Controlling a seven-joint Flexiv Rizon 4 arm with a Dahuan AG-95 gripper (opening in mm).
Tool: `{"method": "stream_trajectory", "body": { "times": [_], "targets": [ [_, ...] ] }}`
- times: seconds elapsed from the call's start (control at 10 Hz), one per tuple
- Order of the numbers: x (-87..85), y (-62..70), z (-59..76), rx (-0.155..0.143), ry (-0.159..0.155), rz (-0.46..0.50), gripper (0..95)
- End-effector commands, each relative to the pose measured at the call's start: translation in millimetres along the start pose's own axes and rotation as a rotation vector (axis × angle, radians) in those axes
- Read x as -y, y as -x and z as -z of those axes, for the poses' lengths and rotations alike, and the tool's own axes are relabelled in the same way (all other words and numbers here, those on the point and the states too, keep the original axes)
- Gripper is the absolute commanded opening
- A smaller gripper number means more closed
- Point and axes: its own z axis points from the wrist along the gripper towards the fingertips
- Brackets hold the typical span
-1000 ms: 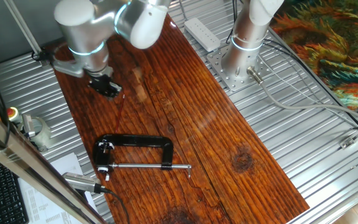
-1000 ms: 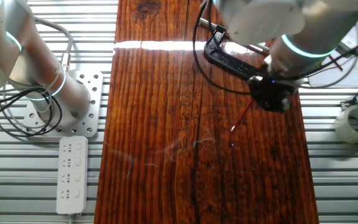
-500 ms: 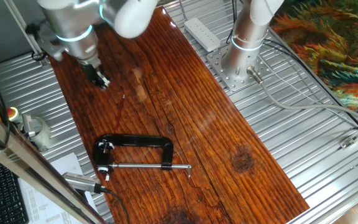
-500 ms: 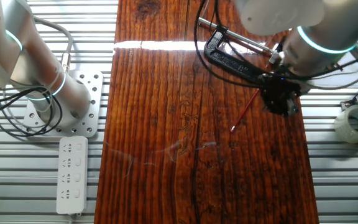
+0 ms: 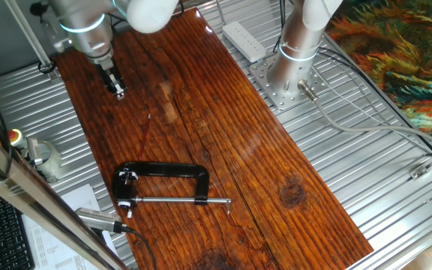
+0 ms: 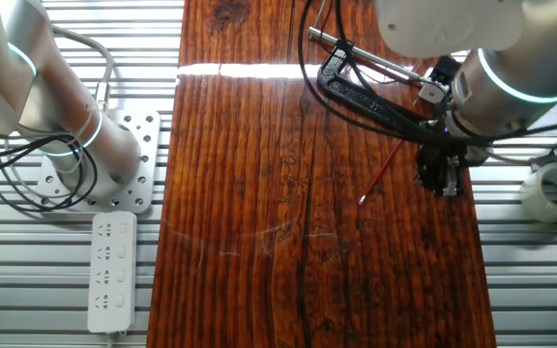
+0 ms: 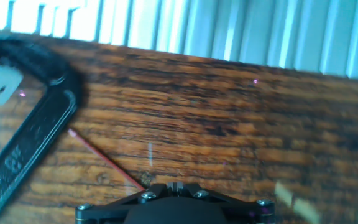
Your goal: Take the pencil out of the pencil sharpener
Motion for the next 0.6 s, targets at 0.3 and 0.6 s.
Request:
{"method": "stream_trajectory", "body": {
  "times": [0.3,0.6],
  "targets": [
    [1.1,1.6,1.3,-0.002,0.008,-0.012,0.0],
    [0.8,3.4,1.5,0.000,0.009,-0.003,0.0]
  ]
}}
